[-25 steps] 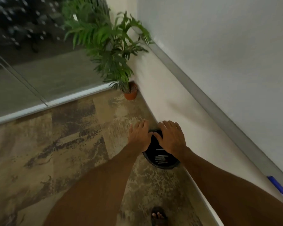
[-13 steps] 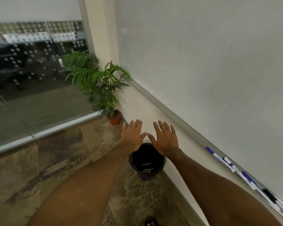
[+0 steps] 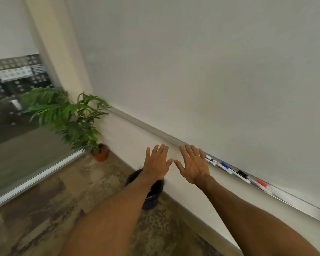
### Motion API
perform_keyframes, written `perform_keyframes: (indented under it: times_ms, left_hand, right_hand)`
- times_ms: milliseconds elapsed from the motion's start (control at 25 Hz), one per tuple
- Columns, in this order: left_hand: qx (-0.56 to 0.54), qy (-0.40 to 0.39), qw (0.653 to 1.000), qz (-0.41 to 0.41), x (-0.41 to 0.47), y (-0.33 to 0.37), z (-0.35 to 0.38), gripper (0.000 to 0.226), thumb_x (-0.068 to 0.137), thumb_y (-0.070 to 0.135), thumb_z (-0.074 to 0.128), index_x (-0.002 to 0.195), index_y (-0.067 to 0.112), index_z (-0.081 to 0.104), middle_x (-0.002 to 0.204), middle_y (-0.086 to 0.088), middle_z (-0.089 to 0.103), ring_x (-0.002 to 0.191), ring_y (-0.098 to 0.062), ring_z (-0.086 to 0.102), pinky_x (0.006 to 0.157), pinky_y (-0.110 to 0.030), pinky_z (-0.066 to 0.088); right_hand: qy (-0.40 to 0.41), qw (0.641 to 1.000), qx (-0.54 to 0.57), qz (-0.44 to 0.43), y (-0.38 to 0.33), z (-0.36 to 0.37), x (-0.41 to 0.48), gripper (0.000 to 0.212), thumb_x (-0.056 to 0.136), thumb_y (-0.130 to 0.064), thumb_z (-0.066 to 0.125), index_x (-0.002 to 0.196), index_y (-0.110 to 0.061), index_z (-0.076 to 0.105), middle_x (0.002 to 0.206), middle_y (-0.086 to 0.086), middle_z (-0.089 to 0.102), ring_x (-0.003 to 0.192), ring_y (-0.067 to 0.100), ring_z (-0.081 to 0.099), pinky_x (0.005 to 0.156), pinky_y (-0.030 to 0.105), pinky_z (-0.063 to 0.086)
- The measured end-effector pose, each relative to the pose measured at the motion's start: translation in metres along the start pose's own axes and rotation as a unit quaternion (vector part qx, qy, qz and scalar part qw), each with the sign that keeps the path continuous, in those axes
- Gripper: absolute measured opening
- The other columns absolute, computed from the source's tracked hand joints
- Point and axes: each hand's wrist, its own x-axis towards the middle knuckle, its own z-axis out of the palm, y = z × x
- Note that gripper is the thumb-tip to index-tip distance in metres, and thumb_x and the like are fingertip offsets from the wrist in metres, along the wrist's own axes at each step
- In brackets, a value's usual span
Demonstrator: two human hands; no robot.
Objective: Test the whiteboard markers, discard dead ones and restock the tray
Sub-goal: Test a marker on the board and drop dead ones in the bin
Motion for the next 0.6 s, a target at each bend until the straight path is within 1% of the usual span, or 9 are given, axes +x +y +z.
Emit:
perform_keyframes:
  times_ms: [40,80,160,200,320,480,600]
  left_hand:
    - [0.000,-0.006,1.000,0.015,0.002,0.015,0.003,0.062,0.100,0.050,0.027,0.151,0.016,0.016,0.159,-0.003,0.013,0.147,-0.023,0.008,0.118,-0.048,0.002]
    - [0.001,-0.014,0.999,0.031,0.004,0.031,0.007,0.063,0.100,0.051,0.027,0.151,0.017,0.015,0.159,-0.003,0.013,0.147,-0.023,0.008,0.117,-0.048,0.002]
    - [0.004,-0.026,0.998,0.066,0.008,0.067,0.013,0.064,0.099,0.052,0.026,0.151,0.017,0.014,0.159,-0.003,0.013,0.146,-0.023,0.010,0.117,-0.048,0.002]
    - [0.004,-0.028,0.996,0.083,0.010,0.086,0.017,0.063,0.099,0.051,0.026,0.151,0.017,0.015,0.159,-0.003,0.014,0.146,-0.022,0.011,0.117,-0.048,0.003]
    - [0.002,-0.031,0.991,0.134,0.014,0.145,0.029,0.060,0.100,0.050,0.027,0.150,0.018,0.018,0.158,-0.002,0.017,0.145,-0.021,0.015,0.117,-0.047,0.007]
    - [-0.010,-0.064,0.981,0.181,0.014,0.230,0.044,0.064,0.100,0.051,0.026,0.152,0.018,0.011,0.160,-0.001,0.009,0.147,-0.022,0.006,0.118,-0.049,0.004]
    - [-0.020,-0.084,0.974,0.208,0.009,0.293,0.057,0.065,0.100,0.051,0.026,0.153,0.018,0.007,0.161,-0.001,0.003,0.147,-0.022,0.001,0.118,-0.048,0.000]
  right_hand:
    - [-0.003,1.000,0.000,0.017,0.014,0.000,-0.010,0.069,0.093,-0.062,0.006,0.148,-0.022,0.017,0.156,0.004,0.019,0.143,0.026,0.015,0.116,0.046,0.008]
    - [-0.006,0.999,-0.001,0.035,0.029,0.000,-0.022,0.072,0.090,-0.063,0.001,0.148,-0.022,0.015,0.157,0.004,0.017,0.144,0.026,0.013,0.116,0.046,0.006]
    - [-0.009,0.998,-0.003,0.068,0.061,-0.002,-0.044,0.083,0.081,-0.065,-0.012,0.149,-0.023,0.012,0.158,0.004,0.013,0.145,0.026,0.009,0.117,0.046,0.003]
    - [-0.012,0.996,-0.003,0.084,0.077,-0.003,-0.055,0.088,0.077,-0.066,-0.016,0.149,-0.024,0.010,0.158,0.004,0.011,0.145,0.025,0.007,0.117,0.046,0.002]
    - [-0.018,0.991,-0.001,0.133,0.125,-0.009,-0.090,0.093,0.071,-0.069,-0.021,0.150,-0.026,0.004,0.159,0.002,0.005,0.146,0.025,0.003,0.117,0.046,0.000]
    - [-0.012,0.981,-0.004,0.192,0.197,-0.015,-0.143,0.098,0.069,-0.070,-0.027,0.150,-0.026,0.006,0.159,0.003,0.008,0.146,0.024,0.005,0.118,0.045,0.004]
    - [-0.011,0.974,-0.002,0.228,0.247,-0.020,-0.187,0.101,0.067,-0.070,-0.030,0.150,-0.025,0.007,0.159,0.003,0.009,0.146,0.024,0.006,0.117,0.045,0.004]
